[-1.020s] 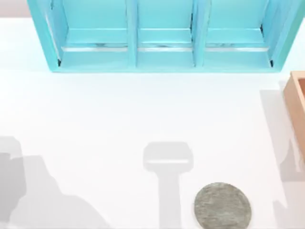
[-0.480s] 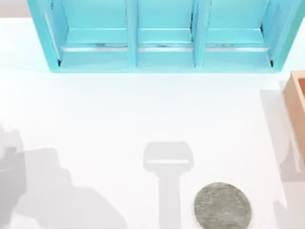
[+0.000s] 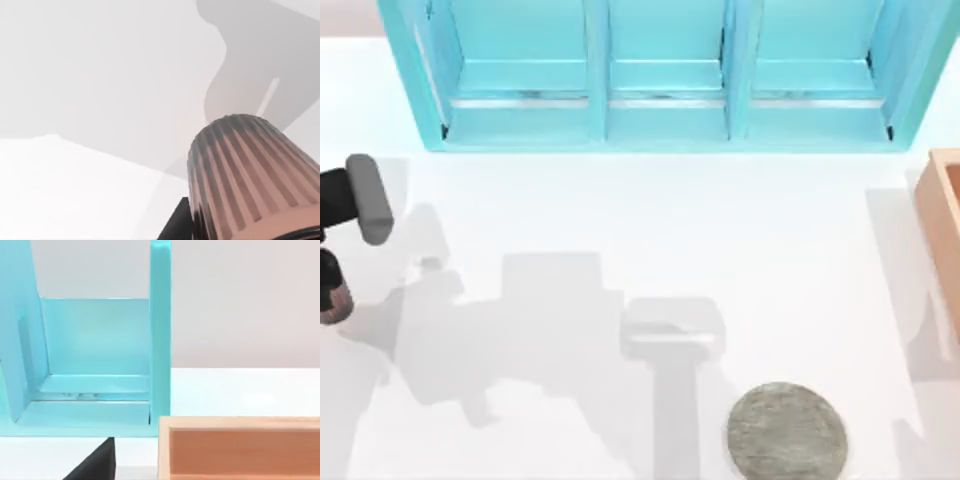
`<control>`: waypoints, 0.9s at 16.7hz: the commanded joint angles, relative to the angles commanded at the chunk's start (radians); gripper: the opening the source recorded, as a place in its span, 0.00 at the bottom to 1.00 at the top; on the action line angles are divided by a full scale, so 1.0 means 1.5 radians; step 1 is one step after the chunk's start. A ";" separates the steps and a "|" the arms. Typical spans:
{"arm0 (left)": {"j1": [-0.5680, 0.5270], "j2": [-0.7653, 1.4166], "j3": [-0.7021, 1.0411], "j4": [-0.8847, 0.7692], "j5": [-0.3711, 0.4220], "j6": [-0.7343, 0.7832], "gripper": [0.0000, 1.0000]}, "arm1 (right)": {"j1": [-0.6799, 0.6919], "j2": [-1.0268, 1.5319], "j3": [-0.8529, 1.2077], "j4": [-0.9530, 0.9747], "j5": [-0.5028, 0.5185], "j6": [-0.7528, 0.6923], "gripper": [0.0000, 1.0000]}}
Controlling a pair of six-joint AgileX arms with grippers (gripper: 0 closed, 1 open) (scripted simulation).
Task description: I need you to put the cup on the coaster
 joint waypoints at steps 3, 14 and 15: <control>-0.102 0.039 0.073 -0.032 0.000 -0.213 0.00 | 0.000 0.000 0.000 0.000 0.000 0.000 1.00; -0.504 0.183 0.351 -0.153 -0.001 -1.023 0.00 | 0.000 0.000 0.000 0.000 0.000 0.000 1.00; -0.537 0.194 0.373 -0.162 -0.001 -1.088 0.00 | 0.000 0.000 0.000 0.000 0.000 0.000 1.00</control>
